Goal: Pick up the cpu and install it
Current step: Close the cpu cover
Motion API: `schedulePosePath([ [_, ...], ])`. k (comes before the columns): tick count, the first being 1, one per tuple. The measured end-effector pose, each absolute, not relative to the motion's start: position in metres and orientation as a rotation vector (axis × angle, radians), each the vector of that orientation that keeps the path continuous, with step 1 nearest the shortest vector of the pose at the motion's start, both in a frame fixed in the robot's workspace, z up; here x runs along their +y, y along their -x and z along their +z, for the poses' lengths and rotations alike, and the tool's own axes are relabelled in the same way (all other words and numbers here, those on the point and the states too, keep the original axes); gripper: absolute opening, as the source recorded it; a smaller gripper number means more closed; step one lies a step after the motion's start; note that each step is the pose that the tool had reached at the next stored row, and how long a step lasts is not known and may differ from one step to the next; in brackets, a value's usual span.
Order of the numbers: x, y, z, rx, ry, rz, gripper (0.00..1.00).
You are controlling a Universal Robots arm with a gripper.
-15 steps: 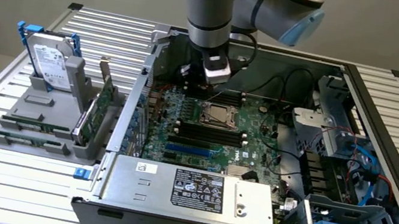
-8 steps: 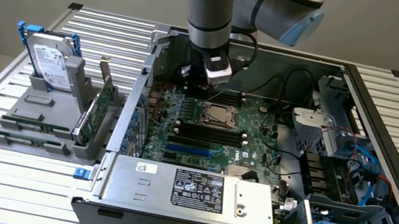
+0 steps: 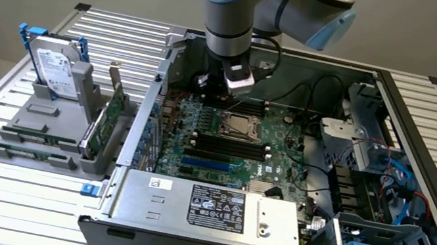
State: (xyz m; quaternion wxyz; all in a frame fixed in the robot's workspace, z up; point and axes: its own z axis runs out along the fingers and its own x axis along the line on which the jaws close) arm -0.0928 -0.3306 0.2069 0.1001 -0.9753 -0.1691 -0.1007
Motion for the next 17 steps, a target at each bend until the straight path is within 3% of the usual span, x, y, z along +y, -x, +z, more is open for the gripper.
schedulePosePath([
  [17, -0.3305, 0.0928, 0.2045, -0.539, 2.882, -0.320, 0.11],
])
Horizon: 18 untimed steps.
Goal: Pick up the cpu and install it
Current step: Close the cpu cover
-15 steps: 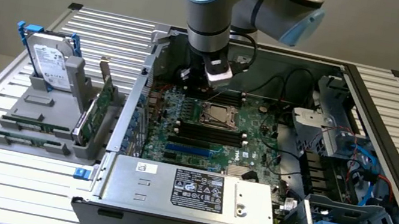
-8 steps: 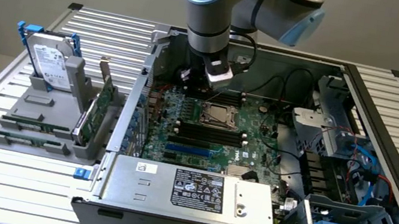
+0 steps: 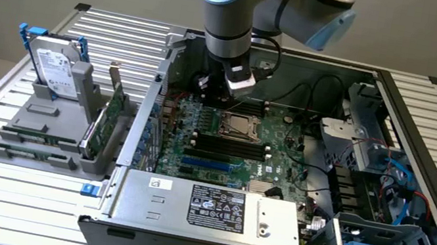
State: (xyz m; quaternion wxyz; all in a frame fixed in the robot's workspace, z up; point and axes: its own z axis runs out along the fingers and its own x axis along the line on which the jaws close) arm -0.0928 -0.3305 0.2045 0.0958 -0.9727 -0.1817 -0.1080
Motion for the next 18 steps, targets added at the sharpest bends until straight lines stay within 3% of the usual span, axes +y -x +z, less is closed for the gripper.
schedulePosePath([
  [18, -0.3293, 0.0954, 0.2103, -0.540, 2.881, -0.317, 0.11],
])
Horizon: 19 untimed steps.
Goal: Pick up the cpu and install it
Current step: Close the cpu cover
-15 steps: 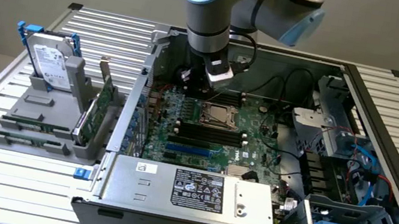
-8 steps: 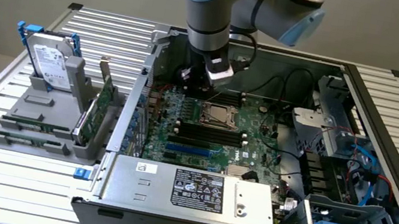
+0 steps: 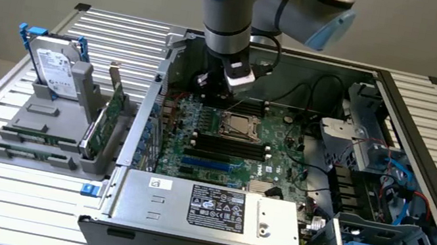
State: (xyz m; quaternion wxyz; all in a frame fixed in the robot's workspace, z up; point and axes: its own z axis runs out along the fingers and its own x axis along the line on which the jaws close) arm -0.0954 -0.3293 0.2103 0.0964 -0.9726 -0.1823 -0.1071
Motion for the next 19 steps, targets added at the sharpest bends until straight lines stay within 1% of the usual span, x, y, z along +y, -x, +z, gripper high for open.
schedulePosePath([
  [19, -0.3327, 0.0954, 0.2071, -0.565, 2.875, -0.316, 0.11],
])
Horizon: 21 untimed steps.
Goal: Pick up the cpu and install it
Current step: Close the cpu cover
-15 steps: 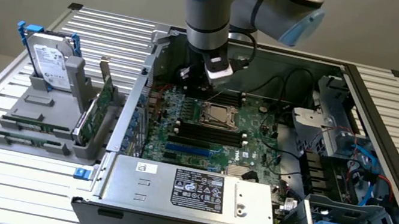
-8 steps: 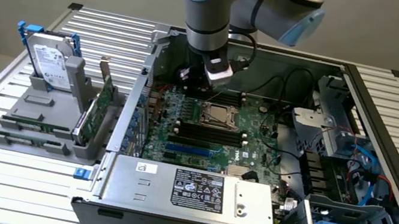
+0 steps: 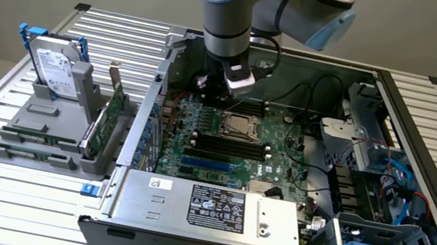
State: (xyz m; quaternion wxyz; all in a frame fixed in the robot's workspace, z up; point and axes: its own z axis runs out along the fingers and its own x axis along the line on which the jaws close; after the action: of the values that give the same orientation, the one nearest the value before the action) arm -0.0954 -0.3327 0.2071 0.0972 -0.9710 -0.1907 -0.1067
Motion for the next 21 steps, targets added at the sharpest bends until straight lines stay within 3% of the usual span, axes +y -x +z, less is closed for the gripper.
schedulePosePath([
  [21, -0.3330, 0.0922, 0.1989, -0.616, 2.862, -0.330, 0.11],
])
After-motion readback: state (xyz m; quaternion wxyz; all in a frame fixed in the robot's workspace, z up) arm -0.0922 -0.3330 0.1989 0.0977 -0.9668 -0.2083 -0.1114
